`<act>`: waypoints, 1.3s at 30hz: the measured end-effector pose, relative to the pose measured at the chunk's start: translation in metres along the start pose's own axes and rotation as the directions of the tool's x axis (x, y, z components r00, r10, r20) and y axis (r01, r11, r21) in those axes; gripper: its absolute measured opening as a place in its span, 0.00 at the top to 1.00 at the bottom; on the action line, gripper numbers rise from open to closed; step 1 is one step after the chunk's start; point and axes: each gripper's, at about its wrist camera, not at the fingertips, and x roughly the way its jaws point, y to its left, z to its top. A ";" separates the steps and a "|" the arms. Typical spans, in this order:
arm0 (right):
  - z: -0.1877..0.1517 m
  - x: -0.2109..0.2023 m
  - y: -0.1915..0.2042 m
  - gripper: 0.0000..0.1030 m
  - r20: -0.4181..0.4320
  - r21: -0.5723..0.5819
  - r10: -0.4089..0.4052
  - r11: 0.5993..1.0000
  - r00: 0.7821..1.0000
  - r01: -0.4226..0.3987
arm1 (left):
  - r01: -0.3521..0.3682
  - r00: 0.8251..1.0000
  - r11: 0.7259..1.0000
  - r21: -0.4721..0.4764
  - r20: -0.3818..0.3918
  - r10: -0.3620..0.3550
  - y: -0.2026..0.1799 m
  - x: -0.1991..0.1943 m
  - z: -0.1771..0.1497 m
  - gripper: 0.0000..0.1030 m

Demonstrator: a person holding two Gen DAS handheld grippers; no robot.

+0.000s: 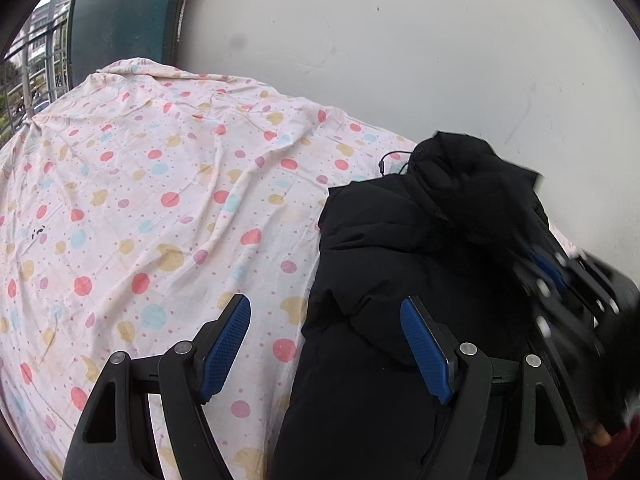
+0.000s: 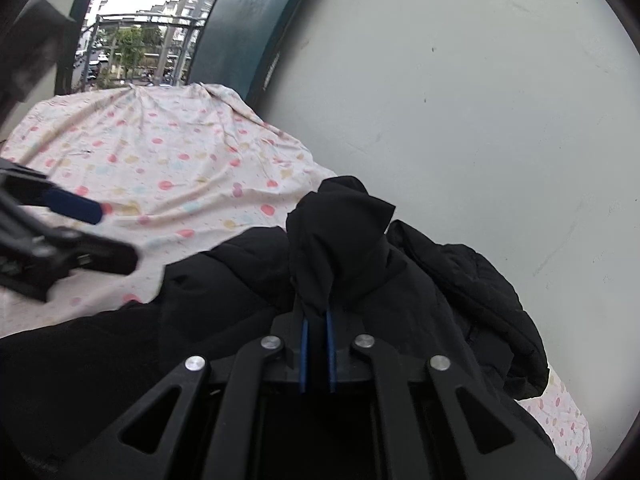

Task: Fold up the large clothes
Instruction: 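Lower the sleeve onto the jacket front and open the right tool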

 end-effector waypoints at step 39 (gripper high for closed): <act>-0.040 -0.111 0.010 0.36 -0.052 0.085 0.063 0.995 0.997 -0.059 | 0.100 0.995 0.987 0.122 0.010 -0.102 -0.068 -0.015 -0.005 0.26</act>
